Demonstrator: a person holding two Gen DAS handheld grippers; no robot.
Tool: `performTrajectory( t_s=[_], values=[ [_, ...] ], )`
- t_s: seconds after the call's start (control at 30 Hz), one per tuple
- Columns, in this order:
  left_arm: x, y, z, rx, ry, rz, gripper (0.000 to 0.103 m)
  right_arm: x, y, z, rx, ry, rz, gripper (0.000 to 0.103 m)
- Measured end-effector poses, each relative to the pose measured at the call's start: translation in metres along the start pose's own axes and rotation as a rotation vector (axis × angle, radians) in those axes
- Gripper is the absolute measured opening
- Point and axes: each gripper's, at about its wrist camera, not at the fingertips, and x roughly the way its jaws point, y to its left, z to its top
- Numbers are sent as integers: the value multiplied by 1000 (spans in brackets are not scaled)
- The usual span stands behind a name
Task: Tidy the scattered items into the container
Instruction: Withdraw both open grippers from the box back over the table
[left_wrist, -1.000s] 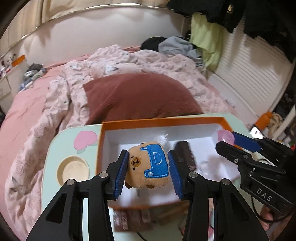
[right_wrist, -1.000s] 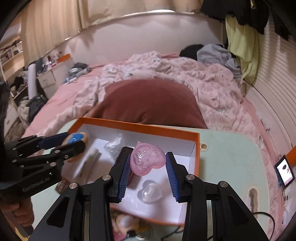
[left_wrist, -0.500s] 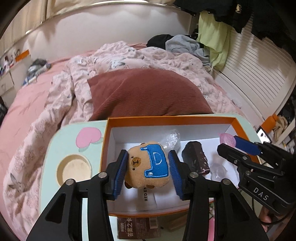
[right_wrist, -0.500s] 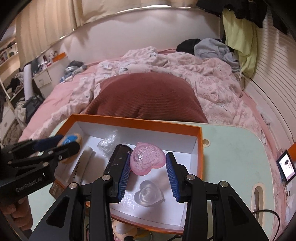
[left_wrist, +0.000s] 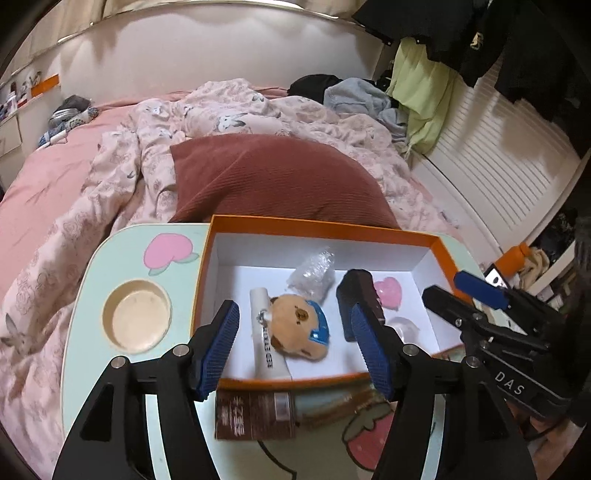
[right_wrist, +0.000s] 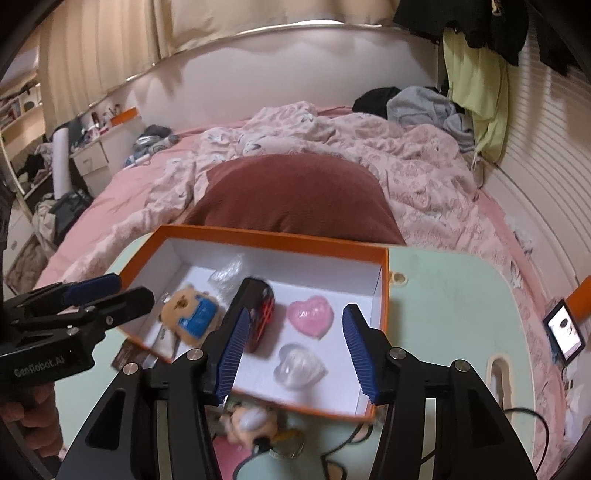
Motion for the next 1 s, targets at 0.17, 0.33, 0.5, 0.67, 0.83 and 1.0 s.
performTrajectory(
  t_s=[0.17, 0.33, 0.5, 0.67, 0.83, 1.0],
  values=[
    [-19, -8, -17, 5, -7, -4, 64, -18, 5, -16, -16, -5, 0, 58],
    [-36, -16, -35, 13, -19, -23, 64, -30, 6, -32, -27, 8, -6, 59],
    [-49, -17, -51, 13, -28, -21, 64, -41, 5, -44, -31, 21, -10, 59],
    [-54, -18, -70, 13, -22, 4, 64, -46, 4, -61, -28, 44, 6, 59],
    [-48, -15, -92, 6, 20, 9, 64, -44, 3, -77, -37, 78, -12, 59],
    [-33, -14, -114, 17, 64, 59, 64, -35, 0, -96, -35, 134, -24, 61]
  ],
)
